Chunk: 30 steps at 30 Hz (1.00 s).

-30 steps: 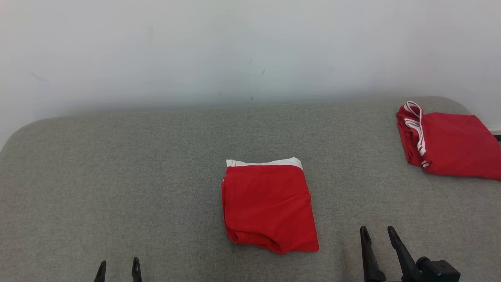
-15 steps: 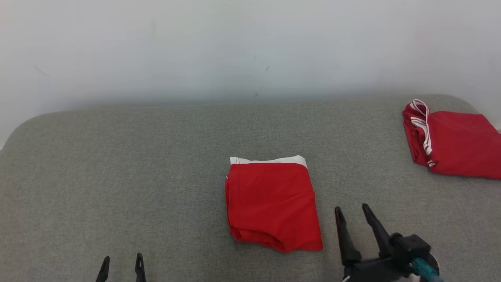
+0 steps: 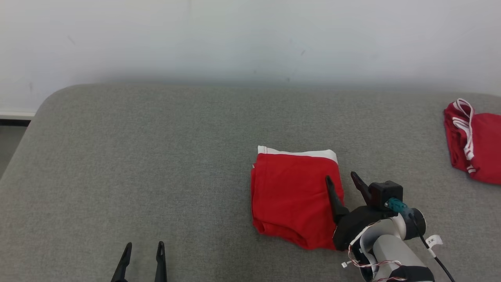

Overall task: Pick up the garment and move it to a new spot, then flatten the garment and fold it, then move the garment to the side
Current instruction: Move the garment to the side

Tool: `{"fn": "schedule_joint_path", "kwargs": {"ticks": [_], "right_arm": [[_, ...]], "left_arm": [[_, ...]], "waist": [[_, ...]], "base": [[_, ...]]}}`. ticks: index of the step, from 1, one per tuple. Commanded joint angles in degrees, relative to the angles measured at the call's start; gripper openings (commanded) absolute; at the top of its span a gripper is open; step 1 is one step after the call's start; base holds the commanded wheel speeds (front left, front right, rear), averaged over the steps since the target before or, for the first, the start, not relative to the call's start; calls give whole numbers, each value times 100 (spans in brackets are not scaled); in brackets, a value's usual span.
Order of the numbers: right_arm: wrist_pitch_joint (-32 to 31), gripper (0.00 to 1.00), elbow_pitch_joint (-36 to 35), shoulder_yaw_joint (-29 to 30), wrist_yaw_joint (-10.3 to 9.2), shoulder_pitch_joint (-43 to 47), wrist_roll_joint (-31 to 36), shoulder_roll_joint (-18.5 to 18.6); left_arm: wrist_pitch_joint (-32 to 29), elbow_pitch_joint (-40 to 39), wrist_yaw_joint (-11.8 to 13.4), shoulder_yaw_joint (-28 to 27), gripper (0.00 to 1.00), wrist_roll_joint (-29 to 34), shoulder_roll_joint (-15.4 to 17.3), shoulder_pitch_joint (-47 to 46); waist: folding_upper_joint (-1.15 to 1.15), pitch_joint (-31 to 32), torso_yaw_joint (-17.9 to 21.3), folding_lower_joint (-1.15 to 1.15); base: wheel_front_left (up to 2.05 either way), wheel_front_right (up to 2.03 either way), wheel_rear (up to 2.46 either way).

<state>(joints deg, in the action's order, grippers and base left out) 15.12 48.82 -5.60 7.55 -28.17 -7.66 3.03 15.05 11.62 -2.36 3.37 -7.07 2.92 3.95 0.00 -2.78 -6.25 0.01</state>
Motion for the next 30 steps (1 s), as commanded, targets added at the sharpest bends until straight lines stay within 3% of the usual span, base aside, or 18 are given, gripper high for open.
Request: {"fn": "schedule_joint_path", "kwargs": {"ticks": [1,8,16,17,18,19,24,30], "right_arm": [[-2,100,248,98,-15,-137,36,64],[-3,100,1149,366,-15,-472,130,79],[-273,100,2126,250,-15,-695,-12,-14],[-276,47,2171,220,-15,-714,-53,-22],[-265,15,2205,182,-15,-743,-92,-29],[-247,0,2226,137,-15,-773,-129,-33],[-110,0,2193,-64,-15,-941,-205,5],[-53,0,2142,-423,-15,-1259,-142,328]], "left_arm": [[16,-1,3,36,100,-23,-6,-112],[16,17,3,34,100,-39,-5,-193],[16,67,-12,77,100,-56,-5,-259],[16,70,-10,80,100,-61,-5,-259],[16,72,-6,81,100,-65,-5,-259],[16,70,0,82,100,-66,-6,-249],[16,54,23,27,100,-90,-6,-130],[17,7,16,31,100,-144,-5,-124]], "waist": [[0,-207,-250,-1],[0,-329,-379,-1],[0,-339,-404,-1],[0,-332,-406,-1],[0,-321,-405,-1],[0,-307,-401,-1],[0,-236,-301,-1],[0,-304,-74,-1]], "base": [[0,0,0],[0,0,0],[0,0,0],[0,0,0],[0,0,0],[0,0,0],[0,0,0],[0,0,0]]}}
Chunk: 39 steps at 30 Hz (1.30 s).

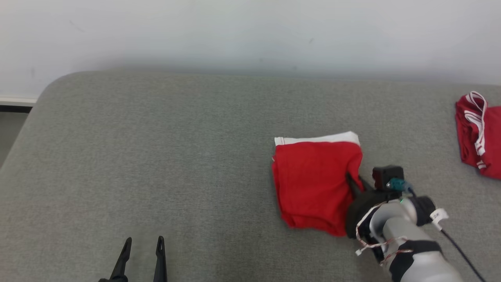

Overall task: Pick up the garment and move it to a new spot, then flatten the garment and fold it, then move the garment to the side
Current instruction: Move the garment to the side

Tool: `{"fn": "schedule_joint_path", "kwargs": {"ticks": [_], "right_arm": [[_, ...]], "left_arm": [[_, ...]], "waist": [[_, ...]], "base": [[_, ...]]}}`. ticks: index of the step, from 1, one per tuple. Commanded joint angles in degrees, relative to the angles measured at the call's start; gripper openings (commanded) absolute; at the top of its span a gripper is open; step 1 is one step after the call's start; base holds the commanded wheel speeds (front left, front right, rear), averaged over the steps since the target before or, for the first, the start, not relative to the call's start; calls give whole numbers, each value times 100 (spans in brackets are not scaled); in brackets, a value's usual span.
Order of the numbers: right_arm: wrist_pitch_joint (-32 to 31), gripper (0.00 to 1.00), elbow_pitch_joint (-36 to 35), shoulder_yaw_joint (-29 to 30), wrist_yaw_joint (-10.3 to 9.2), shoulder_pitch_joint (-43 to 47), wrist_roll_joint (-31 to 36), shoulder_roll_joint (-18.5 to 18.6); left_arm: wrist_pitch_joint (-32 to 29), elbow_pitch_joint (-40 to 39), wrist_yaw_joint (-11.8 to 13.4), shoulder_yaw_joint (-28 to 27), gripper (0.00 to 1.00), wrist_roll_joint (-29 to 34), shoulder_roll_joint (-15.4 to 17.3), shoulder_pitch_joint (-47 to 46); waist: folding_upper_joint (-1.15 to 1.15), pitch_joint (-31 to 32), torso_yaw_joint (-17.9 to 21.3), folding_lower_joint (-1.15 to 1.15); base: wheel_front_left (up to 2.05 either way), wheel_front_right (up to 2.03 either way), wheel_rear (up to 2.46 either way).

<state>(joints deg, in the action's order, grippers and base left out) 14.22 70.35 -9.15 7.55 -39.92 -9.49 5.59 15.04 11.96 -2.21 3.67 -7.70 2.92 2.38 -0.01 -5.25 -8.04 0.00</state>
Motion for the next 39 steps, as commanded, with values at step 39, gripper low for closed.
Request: {"fn": "schedule_joint_path", "kwargs": {"ticks": [39], "right_arm": [[-1489,0,-1367,-3664,-15,-3474,-1225,3405]], "left_arm": [[17,-1089,-475,-156,100,579,194,-1110]], "waist": [[1,-2230,1732,0]], "base": [[0,0,0]]}}
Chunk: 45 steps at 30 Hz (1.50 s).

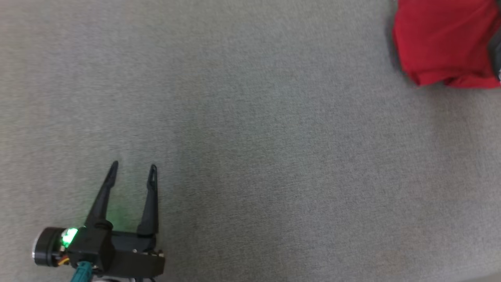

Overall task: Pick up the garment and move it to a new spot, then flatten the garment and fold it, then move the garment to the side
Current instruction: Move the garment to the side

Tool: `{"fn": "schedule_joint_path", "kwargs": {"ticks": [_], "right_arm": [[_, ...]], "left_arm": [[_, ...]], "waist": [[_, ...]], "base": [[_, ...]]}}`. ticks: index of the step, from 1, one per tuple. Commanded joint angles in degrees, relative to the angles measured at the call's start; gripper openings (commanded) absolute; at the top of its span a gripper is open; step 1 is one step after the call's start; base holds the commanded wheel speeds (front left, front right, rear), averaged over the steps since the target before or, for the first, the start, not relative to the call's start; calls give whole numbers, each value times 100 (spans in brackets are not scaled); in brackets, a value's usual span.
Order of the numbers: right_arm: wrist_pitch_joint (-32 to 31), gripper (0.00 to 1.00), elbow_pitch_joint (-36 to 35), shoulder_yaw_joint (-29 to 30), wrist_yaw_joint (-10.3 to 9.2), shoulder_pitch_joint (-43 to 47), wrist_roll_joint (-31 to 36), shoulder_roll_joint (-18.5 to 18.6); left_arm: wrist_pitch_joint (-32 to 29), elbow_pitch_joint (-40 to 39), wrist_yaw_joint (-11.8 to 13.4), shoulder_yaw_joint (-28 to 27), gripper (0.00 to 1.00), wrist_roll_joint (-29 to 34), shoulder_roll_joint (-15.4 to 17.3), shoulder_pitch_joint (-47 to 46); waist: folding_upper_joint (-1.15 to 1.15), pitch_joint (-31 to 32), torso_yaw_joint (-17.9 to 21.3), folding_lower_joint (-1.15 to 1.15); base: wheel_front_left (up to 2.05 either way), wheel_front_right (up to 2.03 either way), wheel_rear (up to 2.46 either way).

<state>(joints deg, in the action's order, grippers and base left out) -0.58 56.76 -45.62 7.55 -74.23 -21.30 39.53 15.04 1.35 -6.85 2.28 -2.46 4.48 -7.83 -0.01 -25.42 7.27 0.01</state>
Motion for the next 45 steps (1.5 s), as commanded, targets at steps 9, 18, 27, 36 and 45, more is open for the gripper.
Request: {"fn": "schedule_joint_path", "kwargs": {"ticks": [9,18,27,36,45], "right_arm": [[-120,0,20,-372,-15,-618,-9,470],[107,0,453,-334,-15,-818,170,485],[408,100,880,-275,-15,-992,496,381],[1102,100,1231,226,-15,-959,660,-142],[1574,100,676,963,-15,-260,737,-445]], "left_arm": [[17,-437,-37,-2,100,109,225,-252],[17,-626,-49,25,100,127,304,-323],[13,-617,-43,-75,100,97,318,-298],[12,-259,-6,-265,100,-43,150,38],[18,161,27,-470,100,-196,-54,414]], "waist": [[1,-690,443,-1],[1,-873,494,-1],[1,-881,506,-1],[1,-194,491,-1],[1,770,137,-1]], "base": [[0,0,0],[0,0,0],[0,0,0],[0,0,0],[0,0,0]]}}
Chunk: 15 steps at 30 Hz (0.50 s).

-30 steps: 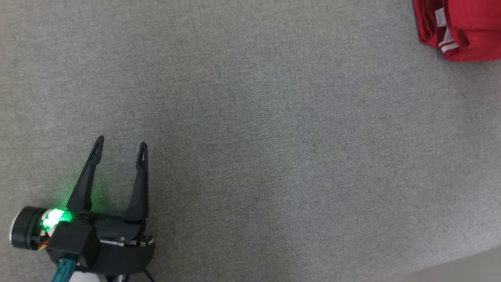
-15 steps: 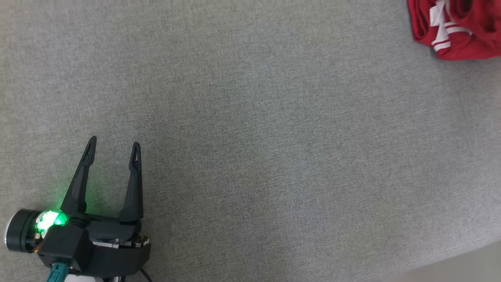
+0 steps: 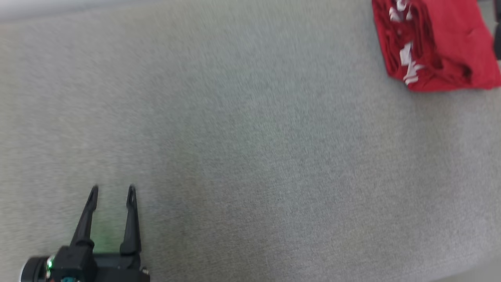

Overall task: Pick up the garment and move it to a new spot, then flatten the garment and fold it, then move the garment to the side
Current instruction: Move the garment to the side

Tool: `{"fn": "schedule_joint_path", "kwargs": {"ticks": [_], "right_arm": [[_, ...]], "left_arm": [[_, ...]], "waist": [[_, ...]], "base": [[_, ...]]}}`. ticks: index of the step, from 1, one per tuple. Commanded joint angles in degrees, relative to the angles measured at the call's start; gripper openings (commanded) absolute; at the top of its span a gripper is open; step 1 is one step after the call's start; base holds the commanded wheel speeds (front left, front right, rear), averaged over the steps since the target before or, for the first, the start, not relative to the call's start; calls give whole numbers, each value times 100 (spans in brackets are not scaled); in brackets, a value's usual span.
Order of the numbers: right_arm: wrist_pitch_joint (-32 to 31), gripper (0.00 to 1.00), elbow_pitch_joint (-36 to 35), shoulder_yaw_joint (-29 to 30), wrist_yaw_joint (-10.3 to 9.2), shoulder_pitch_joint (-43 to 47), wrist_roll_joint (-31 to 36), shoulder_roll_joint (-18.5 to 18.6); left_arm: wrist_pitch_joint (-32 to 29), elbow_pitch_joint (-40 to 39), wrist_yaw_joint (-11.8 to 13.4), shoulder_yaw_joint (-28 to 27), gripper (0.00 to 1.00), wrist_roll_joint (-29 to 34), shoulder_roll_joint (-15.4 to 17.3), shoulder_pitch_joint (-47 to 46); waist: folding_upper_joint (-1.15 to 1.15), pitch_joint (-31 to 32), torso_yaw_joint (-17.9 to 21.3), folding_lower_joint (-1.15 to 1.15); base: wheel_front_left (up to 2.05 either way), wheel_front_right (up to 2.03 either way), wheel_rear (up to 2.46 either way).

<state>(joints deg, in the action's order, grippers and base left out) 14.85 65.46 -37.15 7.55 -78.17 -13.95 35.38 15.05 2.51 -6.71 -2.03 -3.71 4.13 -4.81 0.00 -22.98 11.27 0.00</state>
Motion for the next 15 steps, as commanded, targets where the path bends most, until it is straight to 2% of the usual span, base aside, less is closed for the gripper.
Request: {"fn": "schedule_joint_path", "kwargs": {"ticks": [1,7,11,12,15], "right_arm": [[33,100,-438,282,-15,276,24,-39],[32,100,-2154,1584,-15,1795,325,-342],[33,100,-3031,2446,-15,3043,581,-797],[34,100,-3408,2822,-15,3601,670,-1033],[33,100,-3932,3263,-15,4399,760,-1399]], "left_arm": [[16,82,12,-73,100,-80,-35,157],[16,212,61,-204,100,-113,-104,489],[16,316,96,-234,100,-138,-121,638],[16,363,99,-203,100,-165,-126,679],[16,404,134,-166,100,-227,-125,773]], "waist": [[0,624,-300,0],[0,1126,-482,0],[0,1395,-653,0],[0,1518,-754,0],[0,1668,-864,0]], "base": [[0,0,0],[0,0,0],[0,0,0],[0,0,0],[0,0,0]]}}
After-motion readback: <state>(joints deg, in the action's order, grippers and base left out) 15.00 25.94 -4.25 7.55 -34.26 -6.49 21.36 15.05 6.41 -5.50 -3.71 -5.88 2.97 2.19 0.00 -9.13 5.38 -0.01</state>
